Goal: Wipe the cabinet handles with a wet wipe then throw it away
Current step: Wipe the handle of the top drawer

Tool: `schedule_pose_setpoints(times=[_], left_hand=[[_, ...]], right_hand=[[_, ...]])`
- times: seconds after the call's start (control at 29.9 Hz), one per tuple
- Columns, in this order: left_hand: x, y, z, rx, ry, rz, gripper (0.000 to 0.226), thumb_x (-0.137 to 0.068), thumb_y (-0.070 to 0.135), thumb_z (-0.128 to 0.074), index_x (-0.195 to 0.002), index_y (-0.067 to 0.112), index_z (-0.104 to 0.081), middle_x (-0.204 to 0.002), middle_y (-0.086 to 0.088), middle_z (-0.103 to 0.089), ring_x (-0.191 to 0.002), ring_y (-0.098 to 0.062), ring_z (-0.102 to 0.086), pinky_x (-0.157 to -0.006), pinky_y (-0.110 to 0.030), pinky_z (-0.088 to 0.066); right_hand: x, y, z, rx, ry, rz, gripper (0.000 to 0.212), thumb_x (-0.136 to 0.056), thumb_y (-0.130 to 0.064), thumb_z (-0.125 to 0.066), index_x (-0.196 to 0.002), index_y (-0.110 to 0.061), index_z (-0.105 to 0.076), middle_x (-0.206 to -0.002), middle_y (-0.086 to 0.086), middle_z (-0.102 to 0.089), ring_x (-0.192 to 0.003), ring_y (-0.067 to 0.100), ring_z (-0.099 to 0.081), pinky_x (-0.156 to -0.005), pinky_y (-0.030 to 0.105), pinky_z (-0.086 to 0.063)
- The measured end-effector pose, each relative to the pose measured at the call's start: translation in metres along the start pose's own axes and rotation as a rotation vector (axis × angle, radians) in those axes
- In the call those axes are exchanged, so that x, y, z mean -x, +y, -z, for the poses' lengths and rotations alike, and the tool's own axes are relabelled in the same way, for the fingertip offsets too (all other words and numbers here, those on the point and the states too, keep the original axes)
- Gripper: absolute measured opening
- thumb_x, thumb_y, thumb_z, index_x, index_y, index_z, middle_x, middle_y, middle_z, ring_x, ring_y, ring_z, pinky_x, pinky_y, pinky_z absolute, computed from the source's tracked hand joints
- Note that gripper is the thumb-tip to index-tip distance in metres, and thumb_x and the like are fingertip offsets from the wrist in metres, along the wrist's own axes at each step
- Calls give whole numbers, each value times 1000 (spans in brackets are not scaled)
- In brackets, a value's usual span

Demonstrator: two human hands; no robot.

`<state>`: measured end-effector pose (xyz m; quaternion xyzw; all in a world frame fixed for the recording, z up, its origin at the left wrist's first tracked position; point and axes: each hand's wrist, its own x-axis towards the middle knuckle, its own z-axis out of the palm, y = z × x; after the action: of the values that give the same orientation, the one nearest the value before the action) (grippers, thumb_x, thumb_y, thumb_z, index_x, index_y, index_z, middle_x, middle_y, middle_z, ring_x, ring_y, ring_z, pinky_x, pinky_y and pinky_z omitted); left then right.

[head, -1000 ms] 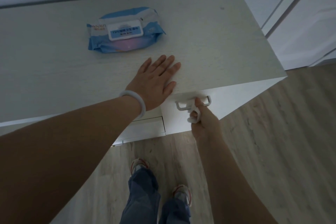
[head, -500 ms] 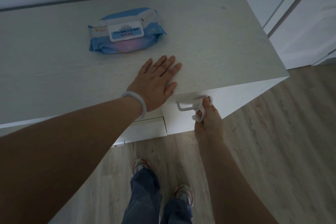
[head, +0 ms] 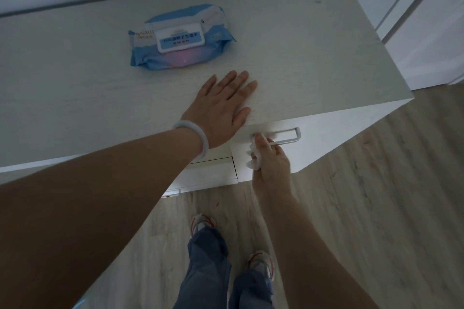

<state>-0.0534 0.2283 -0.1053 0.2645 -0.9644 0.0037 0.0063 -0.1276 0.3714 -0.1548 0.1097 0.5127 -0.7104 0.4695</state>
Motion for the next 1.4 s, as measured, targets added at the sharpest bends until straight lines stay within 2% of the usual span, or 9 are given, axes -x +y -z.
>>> schedule_pose_setpoints(times=[0.2,0.3,0.43,0.77,0.87,0.97,1.04,1.17,1.4], left_hand=[[0,-1,-3,-6,16,0,58,-96,46,-13,-151,28,-11,-161,1,-11,-148,-17,-9,-120,-44,-10],[1,-1,-1,-3,14,1,59,-96,46,-12,-151,28,-12,-161,1,-11,-148,-17,-10,-120,-44,-10],[1,0,-1,-8,8,2,59,-96,46,-11,-152,28,-10,-161,1,-11,-148,-17,-9,-120,-44,-10],[0,-2,-2,-11,12,-5,59,-96,47,-11,-152,28,-11,-161,1,-11,-148,-17,-9,-120,-44,-10],[0,-1,-3,-12,14,-6,59,-96,47,-11,-152,28,-11,-161,1,-11,-148,-17,-9,-120,-44,-10],[0,-2,-2,-5,10,-7,59,-96,47,-10,-152,28,-10,-161,1,-10,-148,-17,-8,-121,-44,-10],[0,-1,-2,-8,14,-4,59,-95,47,-9,-152,27,-10,-161,1,-10,-148,-17,-8,-120,-44,-10],[0,0,-1,-7,13,-6,60,-95,47,-9,-152,27,-11,-161,1,-11,-148,-17,-9,-120,-44,-10],[0,1,0,-11,4,4,61,-94,47,-6,-152,28,-8,-161,2,-8,-148,-16,-7,-121,-44,-9]], right_hand=[[-12,-23,18,-87,30,36,29,-85,-10,-70,-110,-2,-59,-89,4,-67,-72,11,-64,-59,21,-50],[-7,-14,10,107,-2,38,35,-84,-14,-71,-116,-2,-60,-91,4,-66,-74,11,-62,-64,23,-50],[-1,-7,-1,115,-65,24,32,-80,2,-70,-110,-2,-60,-88,4,-65,-74,13,-61,-67,26,-50],[-30,-56,34,245,119,102,43,-76,-6,-77,-115,5,-60,-96,13,-69,-73,14,-66,-63,24,-53],[-30,-56,31,461,251,251,52,-74,-20,-79,-115,-5,-51,-99,14,-68,-78,21,-66,-68,32,-55],[-21,-53,27,672,258,442,44,-80,-28,-74,-110,-16,-44,-95,-1,-63,-85,19,-65,-74,35,-55],[-17,-47,26,652,269,476,44,-81,-29,-74,-111,-20,-44,-97,-6,-62,-89,17,-64,-78,36,-55],[-18,-36,21,447,282,348,45,-79,-27,-75,-113,-16,-48,-101,2,-66,-89,18,-64,-84,43,-54],[-9,-11,3,238,205,165,22,-81,-21,-75,-95,-7,-66,-82,1,-68,-72,15,-63,-64,29,-51]])
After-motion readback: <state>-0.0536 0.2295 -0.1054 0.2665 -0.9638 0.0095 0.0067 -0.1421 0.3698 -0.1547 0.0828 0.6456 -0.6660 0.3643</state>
